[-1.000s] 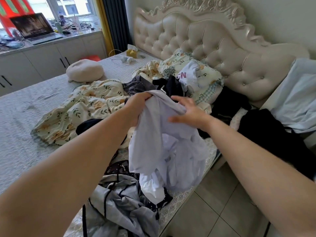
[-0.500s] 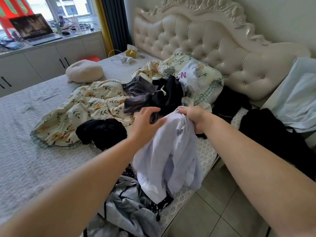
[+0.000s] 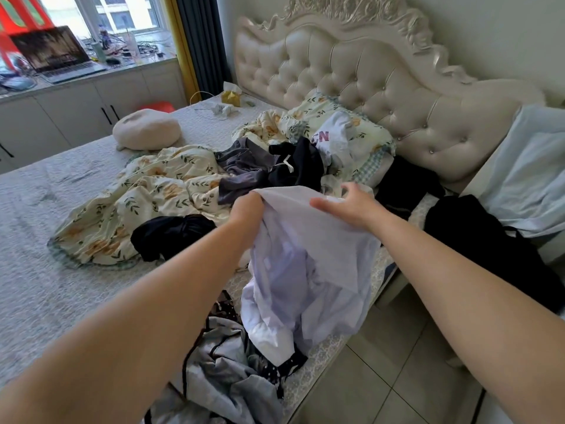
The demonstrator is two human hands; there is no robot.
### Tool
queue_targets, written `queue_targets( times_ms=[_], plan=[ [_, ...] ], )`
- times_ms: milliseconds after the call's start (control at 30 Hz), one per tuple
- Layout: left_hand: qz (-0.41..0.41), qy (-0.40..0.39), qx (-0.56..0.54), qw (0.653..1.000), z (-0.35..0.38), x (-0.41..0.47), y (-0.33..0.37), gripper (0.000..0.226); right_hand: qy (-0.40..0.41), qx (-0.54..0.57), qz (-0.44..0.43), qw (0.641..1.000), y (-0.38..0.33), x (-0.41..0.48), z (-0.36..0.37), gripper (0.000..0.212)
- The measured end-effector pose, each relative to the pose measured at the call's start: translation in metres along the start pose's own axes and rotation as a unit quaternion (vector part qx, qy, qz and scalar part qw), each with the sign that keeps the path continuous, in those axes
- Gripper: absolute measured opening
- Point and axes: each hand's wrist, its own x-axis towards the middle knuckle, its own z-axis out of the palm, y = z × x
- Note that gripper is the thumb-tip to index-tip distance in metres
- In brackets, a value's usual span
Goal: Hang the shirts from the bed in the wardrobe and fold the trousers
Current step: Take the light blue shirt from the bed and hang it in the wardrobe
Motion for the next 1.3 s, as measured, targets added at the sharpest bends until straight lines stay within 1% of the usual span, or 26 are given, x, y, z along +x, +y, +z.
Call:
queue_targets(
  times_ms=[33,67,100,133,167,233,267,300,333,367,400,433,467,500,533,600,700,800,867,933,1033,1067,1133,1200,1233,1300],
  plan=[
    [-0.022,-0.021,-0.017,0.999,0.001,-0.003,0.008,0.02,-0.009,-0.036,-0.041,0.998,-0.001,-0.003,0.002,0.116],
    [-0.036,-0.029,-0.046,0.998,0.001,-0.003,0.02,0.018,-0.03,-0.074,-0.072,0.994,-0.002,-0.005,0.004,0.121],
    [-0.035,-0.034,-0.051,0.997,-0.001,-0.004,0.031,0.016,-0.051,-0.111,-0.091,0.988,-0.004,-0.007,0.005,0.119],
    [-0.023,-0.014,-0.049,0.998,0.0,-0.003,0.042,0.014,-0.071,-0.142,-0.104,0.982,-0.006,-0.01,0.006,0.11],
    [0.001,0.025,-0.059,0.998,0.0,-0.004,0.052,0.015,-0.089,-0.171,-0.112,0.975,-0.007,-0.011,0.008,0.095],
    [0.081,0.142,-0.074,0.984,0.001,-0.006,0.062,0.031,-0.11,-0.2,-0.121,0.966,-0.005,-0.014,0.013,0.064],
    [0.126,0.157,-0.088,0.976,0.003,-0.006,0.065,0.034,-0.118,-0.174,-0.117,0.971,-0.004,-0.014,0.015,0.05],
    [0.154,0.125,-0.099,0.975,0.006,-0.006,0.066,0.039,-0.134,-0.116,-0.098,0.979,-0.003,-0.015,0.016,0.04],
    [0.168,0.075,-0.111,0.977,0.009,-0.006,0.064,0.048,-0.155,-0.035,-0.067,0.985,-0.003,-0.017,0.016,0.035],
    [0.171,0.029,-0.109,0.979,0.013,-0.006,0.057,0.058,-0.172,0.058,-0.033,0.983,-0.003,-0.019,0.013,0.033],
    [0.173,-0.001,-0.085,0.981,0.016,-0.006,0.048,0.067,-0.18,0.159,-0.003,0.971,-0.004,-0.021,0.01,0.031],
    [0.181,-0.011,-0.049,0.982,0.016,-0.003,0.036,0.072,-0.179,0.259,0.017,0.949,-0.004,-0.021,0.007,0.028],
    [0.19,-0.005,-0.008,0.982,0.014,-0.002,0.025,0.071,-0.172,0.342,0.025,0.923,-0.003,-0.021,0.004,0.025],
    [0.195,0.01,0.031,0.98,0.011,0.001,0.012,0.068,-0.162,0.4,0.03,0.901,-0.001,-0.02,0.002,0.022],
    [0.191,0.023,0.065,0.979,0.008,0.003,-0.002,0.065,-0.152,0.44,0.034,0.884,-0.001,-0.018,-0.001,0.02],
    [0.159,0.033,0.103,0.981,0.003,0.005,-0.032,0.063,-0.132,0.493,0.044,0.859,-0.001,-0.017,-0.005,0.022],
    [0.091,0.022,0.141,0.986,0.004,0.001,-0.077,0.077,-0.082,0.541,0.087,0.832,-0.003,-0.014,-0.011,0.027],
    [0.067,0.003,0.239,0.969,0.016,-0.01,-0.11,0.089,-0.064,0.555,0.124,0.82,-0.006,-0.012,-0.015,0.029],
    [0.058,0.01,0.297,0.953,0.028,-0.016,-0.12,0.086,-0.062,0.561,0.142,0.813,-0.01,-0.01,-0.016,0.03],
    [0.054,0.022,0.317,0.947,0.041,-0.019,-0.121,0.076,-0.067,0.56,0.149,0.812,-0.012,-0.009,-0.017,0.031],
    [0.041,0.011,0.277,0.96,0.05,-0.015,-0.114,0.046,-0.083,0.567,0.137,0.808,-0.012,-0.01,-0.024,0.033],
    [0.036,0.004,0.26,0.965,0.049,-0.012,-0.112,0.039,-0.089,0.569,0.133,0.807,-0.01,-0.01,-0.027,0.034],
    [0.048,-0.016,0.263,0.964,0.046,-0.006,-0.109,0.036,-0.093,0.563,0.126,0.811,-0.006,-0.011,-0.033,0.035],
    [0.08,-0.04,0.277,0.957,0.046,-0.004,-0.106,0.031,-0.094,0.559,0.122,0.815,-0.004,-0.013,-0.038,0.034],
    [0.095,-0.044,0.27,0.957,0.047,-0.003,-0.104,0.028,-0.095,0.556,0.117,0.817,-0.003,-0.014,-0.039,0.033],
    [0.092,-0.024,0.235,0.967,0.047,-0.001,-0.099,0.024,-0.091,0.543,0.106,0.828,0.002,-0.012,-0.044,0.029]
  ],
)
